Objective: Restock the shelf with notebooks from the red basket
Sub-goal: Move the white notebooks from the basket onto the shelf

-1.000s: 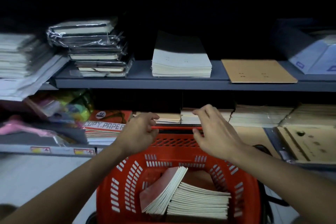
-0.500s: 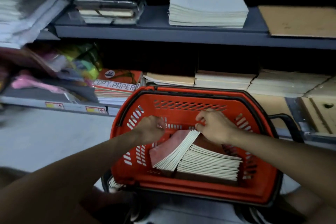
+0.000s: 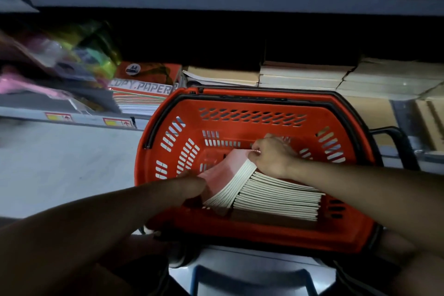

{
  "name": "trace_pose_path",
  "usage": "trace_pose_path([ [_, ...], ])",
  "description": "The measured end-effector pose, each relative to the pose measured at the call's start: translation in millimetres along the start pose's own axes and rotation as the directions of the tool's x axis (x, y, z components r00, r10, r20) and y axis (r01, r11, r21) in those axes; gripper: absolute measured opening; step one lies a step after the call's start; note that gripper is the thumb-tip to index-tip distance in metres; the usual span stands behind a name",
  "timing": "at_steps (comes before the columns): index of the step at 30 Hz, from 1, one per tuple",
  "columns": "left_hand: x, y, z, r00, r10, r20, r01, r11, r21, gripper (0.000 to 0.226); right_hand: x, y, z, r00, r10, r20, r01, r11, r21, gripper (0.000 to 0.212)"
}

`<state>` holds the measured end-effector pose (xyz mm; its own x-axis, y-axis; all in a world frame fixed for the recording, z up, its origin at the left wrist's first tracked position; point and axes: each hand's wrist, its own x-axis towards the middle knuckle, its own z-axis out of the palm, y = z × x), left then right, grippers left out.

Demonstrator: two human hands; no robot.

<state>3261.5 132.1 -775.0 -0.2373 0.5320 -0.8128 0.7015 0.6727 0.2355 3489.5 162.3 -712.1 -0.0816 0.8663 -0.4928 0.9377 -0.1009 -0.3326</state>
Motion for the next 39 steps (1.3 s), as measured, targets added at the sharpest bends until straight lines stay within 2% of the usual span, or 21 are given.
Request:
trace_pose_path([
  [4,-4,4,-15,0.998,-0.027,0.062,0.032,0.997,-0.069,0.019,4,-4,-3,0.999,0.042,0.001,-0.042,0.998,0.038,0.032],
  [6,-3,3,-16,0.989,-0.051,0.136,0.079,0.975,-0.209,0.017,4,-4,-4,0.998,0.06,0.003,-0.06,0.996,0.066,0.029],
  [8,-5,9,-20,0.964,-0.085,0.253,0.175,0.918,-0.355,0.007,2,-4,-6,0.998,0.07,0.005,-0.07,0.993,0.092,0.029],
  [11,-12,25,-36,0.953,-0.096,0.287,0.236,0.828,-0.508,0.02,-2,-4,-9,0.996,0.09,-0.001,-0.089,0.984,0.157,0.031],
  [16,-40,44,-57,0.922,0.008,0.388,0.274,0.696,-0.664,0.015,-7,-3,-18,0.987,0.15,-0.058,-0.125,0.944,0.304,0.034],
  [19,-55,50,-57,0.909,0.119,0.4,0.193,0.73,-0.655,0.033,-12,-2,-23,0.978,0.196,-0.07,-0.15,0.898,0.413,0.035],
  [22,-65,53,-59,0.906,0.154,0.394,0.159,0.74,-0.654,0.032,-19,3,-25,0.968,0.245,-0.052,-0.171,0.798,0.578,0.028],
  [26,-80,54,-62,0.92,0.172,0.353,0.109,0.752,-0.65,0.037,-26,11,-31,0.951,0.309,-0.03,-0.211,0.713,0.668,0.02],
  [29,-98,58,-61,0.921,0.215,0.324,0.069,0.728,-0.682,0.039,-37,14,-41,0.924,0.361,0.128,-0.309,0.507,0.804,0.014],
  [31,-113,61,-60,0.911,0.258,0.322,0.041,0.72,-0.692,0.036,-47,16,-47,0.91,0.324,0.258,-0.381,0.405,0.831,0.017],
  [35,-137,62,-60,0.898,0.321,0.3,-0.023,0.716,-0.698,0.024,-66,28,-56,0.91,0.236,0.341,-0.408,0.365,0.837,0.012],
  [39,-157,60,-59,0.894,0.36,0.266,-0.073,0.703,-0.707,0.023,-91,30,-64,0.927,0.235,0.293,-0.362,0.349,0.864,0.011],
])
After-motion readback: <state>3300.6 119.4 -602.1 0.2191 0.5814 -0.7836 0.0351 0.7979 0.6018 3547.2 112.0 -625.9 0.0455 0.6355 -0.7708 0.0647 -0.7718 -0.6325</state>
